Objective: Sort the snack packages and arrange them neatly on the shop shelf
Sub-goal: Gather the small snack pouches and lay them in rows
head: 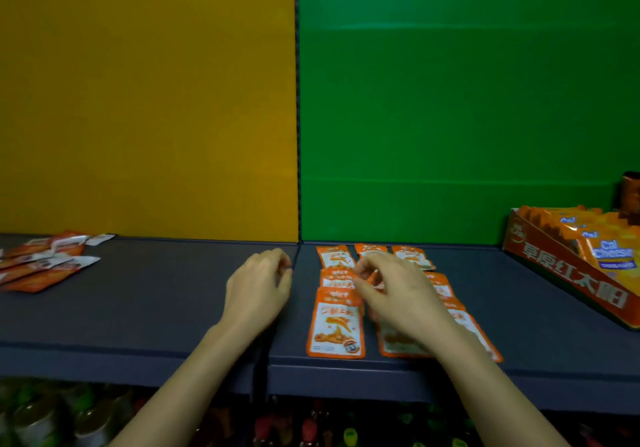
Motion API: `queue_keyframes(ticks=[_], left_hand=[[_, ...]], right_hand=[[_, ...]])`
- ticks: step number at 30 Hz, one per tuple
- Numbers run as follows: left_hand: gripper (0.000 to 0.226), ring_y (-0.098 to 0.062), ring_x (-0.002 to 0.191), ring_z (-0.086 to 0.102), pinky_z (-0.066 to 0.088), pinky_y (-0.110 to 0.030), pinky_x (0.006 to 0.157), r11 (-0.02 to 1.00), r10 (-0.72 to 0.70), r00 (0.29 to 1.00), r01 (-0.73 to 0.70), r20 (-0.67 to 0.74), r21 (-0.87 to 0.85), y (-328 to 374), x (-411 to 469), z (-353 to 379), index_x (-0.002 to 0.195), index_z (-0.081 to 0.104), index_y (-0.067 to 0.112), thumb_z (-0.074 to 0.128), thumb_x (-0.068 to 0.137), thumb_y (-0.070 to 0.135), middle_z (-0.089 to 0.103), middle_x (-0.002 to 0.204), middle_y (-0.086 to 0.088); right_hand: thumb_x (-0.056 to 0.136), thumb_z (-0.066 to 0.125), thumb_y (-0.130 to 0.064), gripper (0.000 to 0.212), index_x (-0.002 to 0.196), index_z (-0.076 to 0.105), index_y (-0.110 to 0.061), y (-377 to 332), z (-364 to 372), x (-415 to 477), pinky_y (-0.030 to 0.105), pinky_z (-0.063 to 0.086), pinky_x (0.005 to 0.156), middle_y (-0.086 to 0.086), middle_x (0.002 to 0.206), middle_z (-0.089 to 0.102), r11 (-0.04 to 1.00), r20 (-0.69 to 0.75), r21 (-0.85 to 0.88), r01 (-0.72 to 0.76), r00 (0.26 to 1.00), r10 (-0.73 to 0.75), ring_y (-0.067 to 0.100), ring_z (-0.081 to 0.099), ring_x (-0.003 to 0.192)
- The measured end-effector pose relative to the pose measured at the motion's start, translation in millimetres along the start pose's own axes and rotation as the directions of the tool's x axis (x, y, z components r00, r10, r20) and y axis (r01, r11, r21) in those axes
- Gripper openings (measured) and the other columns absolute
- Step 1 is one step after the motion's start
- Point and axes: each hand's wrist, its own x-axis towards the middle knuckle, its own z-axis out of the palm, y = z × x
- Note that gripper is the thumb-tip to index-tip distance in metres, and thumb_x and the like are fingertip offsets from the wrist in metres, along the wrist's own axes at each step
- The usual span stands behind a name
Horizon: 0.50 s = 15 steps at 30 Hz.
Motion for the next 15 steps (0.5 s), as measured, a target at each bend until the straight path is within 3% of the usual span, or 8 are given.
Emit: queue_keyframes(ticks=[5,9,15], left_hand=[[0.015,-0.018,0.093,0.057,0.042,-0.028,0.069,0.992,-0.116,0.993,0.116,-0.005,0.052,-74.5,-2.6,-31.8,0.101,0.060,0.018,0.051,0.093,0.025,0.064,0.098,0.001],[0.017,-0.017,0.096,0.057,0.045,-0.029,0.075,0.977,-0.191,0.982,0.191,-0.010,0.097,-141.3,-6.1,-60.0,0.106,0.060,0.020,0.051,0.093,0.027,0.063,0.102,0.001],[0.012,-0.016,0.088,0.059,0.048,-0.030,0.068,0.962,-0.228,0.972,0.233,-0.054,0.141,-256.2,2.2,-103.8,0.096,0.061,0.020,0.053,0.091,0.027,0.065,0.095,0.000]], right_hand=[[0.090,0.053,-0.032,0.019,0.105,0.060,-0.025,-60.0,43.4,36.7,0.033,0.045,0.089,-0.007,0.107,0.062,0.989,0.123,0.030,0.147,0.981,-0.149,0.014,0.056,0.103],[0.091,0.051,-0.035,0.021,0.108,0.059,-0.026,-116.4,83.8,65.2,0.032,0.045,0.084,-0.007,0.109,0.062,0.975,0.184,0.024,0.223,0.957,-0.223,0.015,0.056,0.104],[0.092,0.049,-0.036,0.021,0.109,0.059,-0.027,-213.2,149.9,105.0,0.028,0.041,0.078,-0.007,0.110,0.062,0.969,0.265,0.044,0.242,0.933,-0.244,0.015,0.056,0.104]])
